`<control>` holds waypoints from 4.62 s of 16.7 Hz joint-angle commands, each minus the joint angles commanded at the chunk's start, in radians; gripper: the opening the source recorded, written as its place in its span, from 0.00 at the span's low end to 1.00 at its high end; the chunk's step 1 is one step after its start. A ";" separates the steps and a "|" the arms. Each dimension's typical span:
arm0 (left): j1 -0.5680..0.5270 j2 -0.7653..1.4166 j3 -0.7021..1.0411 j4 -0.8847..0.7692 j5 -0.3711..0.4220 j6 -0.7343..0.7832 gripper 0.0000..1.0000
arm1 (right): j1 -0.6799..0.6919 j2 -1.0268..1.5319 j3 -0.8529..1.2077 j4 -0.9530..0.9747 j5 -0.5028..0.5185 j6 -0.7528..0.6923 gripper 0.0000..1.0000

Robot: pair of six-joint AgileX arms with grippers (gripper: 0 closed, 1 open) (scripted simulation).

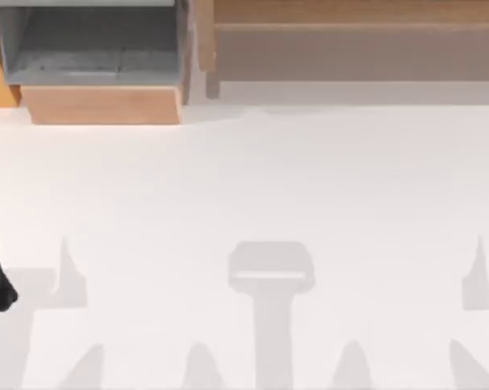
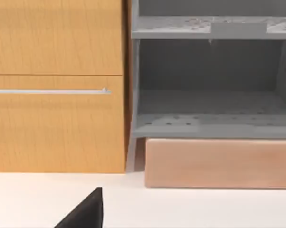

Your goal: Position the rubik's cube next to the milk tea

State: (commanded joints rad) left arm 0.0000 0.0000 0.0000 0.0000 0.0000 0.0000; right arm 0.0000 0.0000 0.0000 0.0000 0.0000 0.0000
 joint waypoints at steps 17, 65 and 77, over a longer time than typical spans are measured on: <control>0.000 0.000 0.000 0.000 0.000 0.000 1.00 | 0.334 1.087 1.024 0.064 0.352 0.011 1.00; 0.000 0.000 0.000 0.000 0.000 0.000 1.00 | 0.506 2.148 2.136 0.004 0.540 0.016 0.02; 0.000 0.000 0.000 0.000 0.000 0.000 1.00 | 0.508 2.139 2.158 0.032 0.518 0.026 0.00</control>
State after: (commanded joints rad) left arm 0.0000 0.0000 0.0000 0.0000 0.0000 0.0000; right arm 0.5081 2.1388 2.1577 0.0318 0.5180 0.0258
